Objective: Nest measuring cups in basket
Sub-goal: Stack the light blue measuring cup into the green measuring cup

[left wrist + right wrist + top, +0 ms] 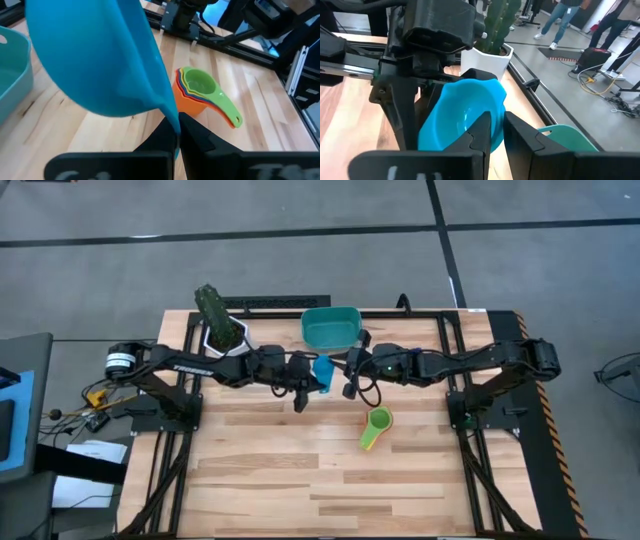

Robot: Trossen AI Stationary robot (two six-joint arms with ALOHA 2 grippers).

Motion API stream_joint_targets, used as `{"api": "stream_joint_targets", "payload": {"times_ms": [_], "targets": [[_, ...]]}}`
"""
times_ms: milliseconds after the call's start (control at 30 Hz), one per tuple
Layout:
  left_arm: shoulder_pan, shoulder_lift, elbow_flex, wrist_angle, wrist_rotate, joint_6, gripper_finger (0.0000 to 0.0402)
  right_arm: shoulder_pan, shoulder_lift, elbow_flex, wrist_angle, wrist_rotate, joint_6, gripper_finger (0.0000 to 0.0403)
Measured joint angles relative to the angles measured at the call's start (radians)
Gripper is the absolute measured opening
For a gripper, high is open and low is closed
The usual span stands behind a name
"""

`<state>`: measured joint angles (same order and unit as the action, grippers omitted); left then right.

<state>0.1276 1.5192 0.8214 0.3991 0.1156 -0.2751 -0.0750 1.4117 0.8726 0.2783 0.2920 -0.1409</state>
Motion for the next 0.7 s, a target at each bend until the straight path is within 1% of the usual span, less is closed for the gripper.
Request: {"api": "stream_joint_targets", "payload": {"times_ms": [267, 367, 533, 700], "targets": [[0.000, 0.004, 0.024, -0.068, 0.002, 0.028, 0.0000, 0.000, 0.000, 0.000, -0.011, 0.000, -0.018, 0.0067], [0.000, 0.004, 0.029, -0.072, 0.002, 0.028, 0.0000, 0.000, 0.000, 0.000, -0.009, 0.003, -0.017, 0.0052], [0.000, 0.004, 0.029, -0.069, -0.018, 0.026, 0.0000, 0.000, 0.000, 0.000, -0.007, 0.008, 0.000, 0.0012], [0.000, 0.004, 0.029, -0.069, -0.046, 0.020, 0.0000, 0.000, 0.000, 0.000, -0.011, 0.028, 0.034, 0.0010]]}}
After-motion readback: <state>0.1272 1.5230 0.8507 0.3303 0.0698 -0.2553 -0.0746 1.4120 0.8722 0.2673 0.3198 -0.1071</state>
